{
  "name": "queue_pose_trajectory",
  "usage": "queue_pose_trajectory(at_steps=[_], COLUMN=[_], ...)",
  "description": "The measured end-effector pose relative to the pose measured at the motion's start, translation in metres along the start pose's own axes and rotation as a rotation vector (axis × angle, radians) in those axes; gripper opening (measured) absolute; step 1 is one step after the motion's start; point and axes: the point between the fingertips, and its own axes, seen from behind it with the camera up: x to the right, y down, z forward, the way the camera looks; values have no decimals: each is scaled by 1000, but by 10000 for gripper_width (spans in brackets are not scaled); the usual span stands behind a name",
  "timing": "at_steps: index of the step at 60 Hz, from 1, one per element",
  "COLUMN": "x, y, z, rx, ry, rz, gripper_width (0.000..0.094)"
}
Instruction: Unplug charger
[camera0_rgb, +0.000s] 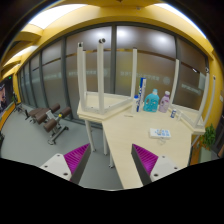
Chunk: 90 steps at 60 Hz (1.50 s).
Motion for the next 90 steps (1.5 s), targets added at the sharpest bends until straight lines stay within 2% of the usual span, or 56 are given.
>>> queue_pose_trajectory(at_steps=[16,28,35,48,64,76,78,84,86,90], x=[45,144,225,351,410,401,400,400,404,402], y=[35,90,96,76,71,76,77,84,82,83], z=[29,78,130,258,399,450,455,463,463,463], rx=[-56,-101,-76,-3,-15,-22,-21,-43,-30,-34], ry=[62,140,202,229,199,143,141,147,167,162], rz=[35,49,55,70,91,105,94,92,91,102], gripper_width=[853,850,853,854,831,594,533,260,198,161])
